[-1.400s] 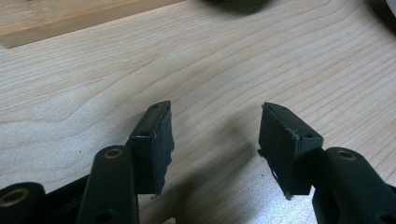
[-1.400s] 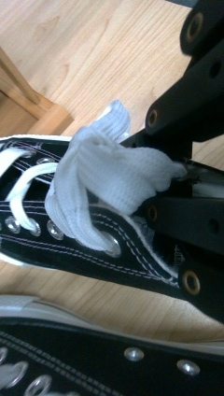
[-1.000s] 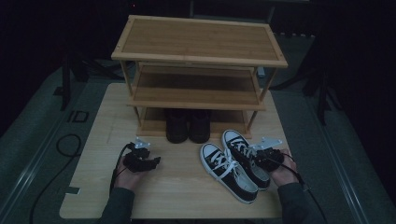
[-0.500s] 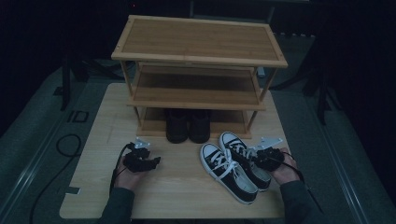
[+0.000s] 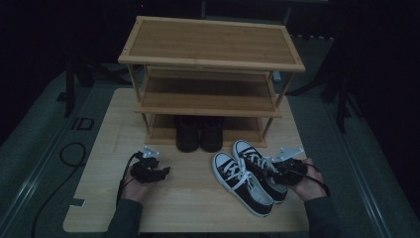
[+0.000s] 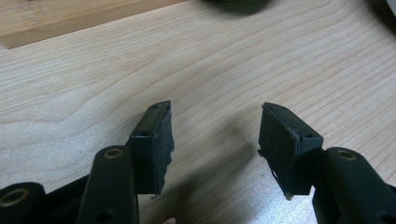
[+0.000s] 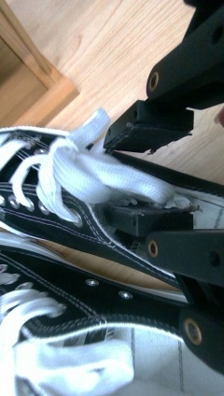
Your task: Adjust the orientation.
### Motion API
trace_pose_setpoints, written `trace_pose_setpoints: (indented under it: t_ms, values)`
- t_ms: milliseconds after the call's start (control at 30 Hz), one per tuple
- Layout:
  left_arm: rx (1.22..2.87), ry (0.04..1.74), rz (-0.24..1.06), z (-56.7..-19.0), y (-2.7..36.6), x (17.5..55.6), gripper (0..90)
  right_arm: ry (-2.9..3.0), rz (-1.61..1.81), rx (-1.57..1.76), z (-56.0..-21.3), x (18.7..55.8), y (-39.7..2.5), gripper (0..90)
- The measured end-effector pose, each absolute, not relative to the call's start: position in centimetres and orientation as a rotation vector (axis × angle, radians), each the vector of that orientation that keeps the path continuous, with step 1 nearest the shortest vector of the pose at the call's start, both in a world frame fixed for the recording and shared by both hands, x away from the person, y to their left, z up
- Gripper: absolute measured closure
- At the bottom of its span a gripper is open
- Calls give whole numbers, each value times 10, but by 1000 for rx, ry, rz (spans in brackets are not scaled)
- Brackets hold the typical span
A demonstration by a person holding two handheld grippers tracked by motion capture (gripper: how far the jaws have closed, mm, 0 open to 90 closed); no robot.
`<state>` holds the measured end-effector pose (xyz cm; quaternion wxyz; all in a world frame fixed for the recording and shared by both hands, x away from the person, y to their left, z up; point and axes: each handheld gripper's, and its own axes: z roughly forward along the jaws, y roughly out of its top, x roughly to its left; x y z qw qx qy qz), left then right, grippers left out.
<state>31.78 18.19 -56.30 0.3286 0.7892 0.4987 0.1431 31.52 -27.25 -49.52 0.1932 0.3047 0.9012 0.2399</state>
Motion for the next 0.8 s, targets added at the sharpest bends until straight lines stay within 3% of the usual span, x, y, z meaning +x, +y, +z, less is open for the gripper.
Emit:
trace_pose_setpoints:
  t_ms: [500, 800]
  values:
    - [2067, 1304, 376, -563, 182, 318, 451, 2473, 793, 879, -461, 299, -283, 514]
    - [2065, 1303, 376, -563, 182, 318, 451, 2509, 837, 869, -461, 290, -274, 502]
